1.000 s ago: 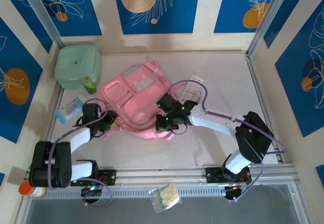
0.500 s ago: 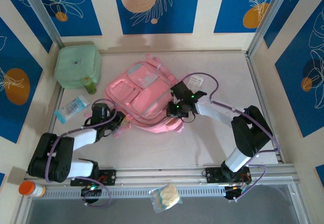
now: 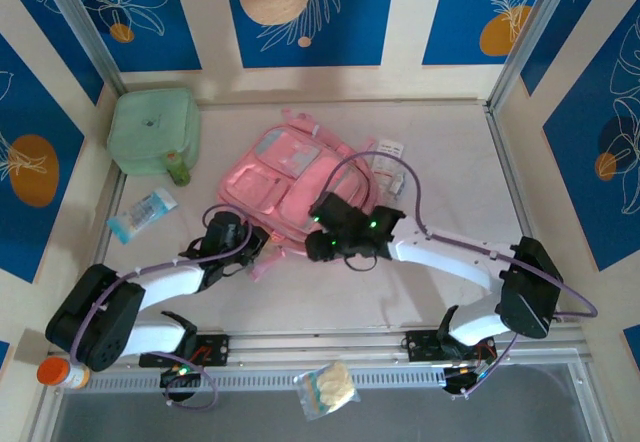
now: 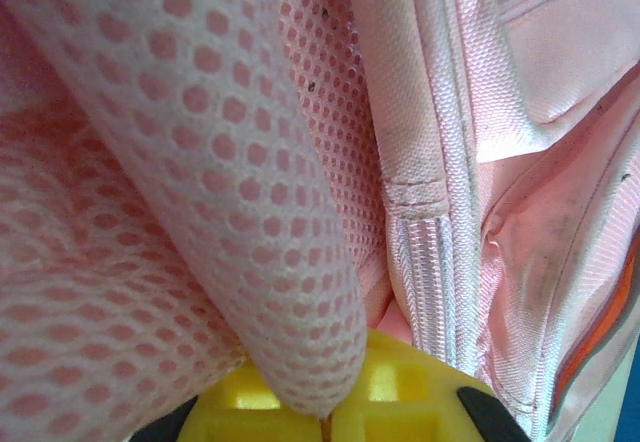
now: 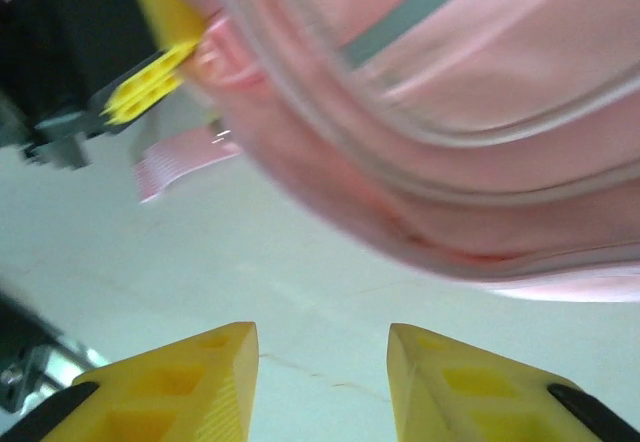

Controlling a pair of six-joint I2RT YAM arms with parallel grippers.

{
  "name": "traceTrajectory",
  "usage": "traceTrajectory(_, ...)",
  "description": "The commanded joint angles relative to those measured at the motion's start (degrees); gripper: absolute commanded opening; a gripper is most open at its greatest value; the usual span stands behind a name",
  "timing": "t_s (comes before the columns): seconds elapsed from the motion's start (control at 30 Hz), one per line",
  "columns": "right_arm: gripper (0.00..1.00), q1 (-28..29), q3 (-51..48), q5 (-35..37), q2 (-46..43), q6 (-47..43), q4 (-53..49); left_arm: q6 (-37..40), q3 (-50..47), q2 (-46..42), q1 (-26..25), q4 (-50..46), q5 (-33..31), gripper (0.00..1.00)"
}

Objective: Pack the student bag
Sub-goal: Rotate the student bag at the center of the table, then zip the student bag at the center of the table.

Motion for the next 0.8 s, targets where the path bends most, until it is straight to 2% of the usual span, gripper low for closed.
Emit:
traceTrajectory(0.0, 0.35, 3.48, 0.09, 2.35, 5.59, 4.30, 5.47, -2.07, 1.22, -2.97, -2.10, 3.94, -0.14, 0.00)
traceTrajectory(0.13, 0.27, 6.44, 2.49, 4.58, 12.68, 2.38, 12.81, -2.74, 1.56, -5.28, -2.70, 1.81, -0.94, 0.00)
traceTrajectory(0.33, 0.28, 5.71, -0.56, 6.92, 16.95, 1.64, 24.63, -2.60, 2.50, -5.88, -3.18, 1.58, -0.50, 0.00)
traceTrajectory(0.53, 0.33, 5.93, -3.65, 13.73, 18.24, -1.56, 33.41, -2.98, 2.96, -4.66, -3.24, 3.13, 0.29, 0.00)
traceTrajectory(0.77, 0.34, 8.14, -3.85, 22.52, 19.48, -0.79, 32.19, -3.28, 3.54, -3.80, -3.39, 3.69, 0.68, 0.00)
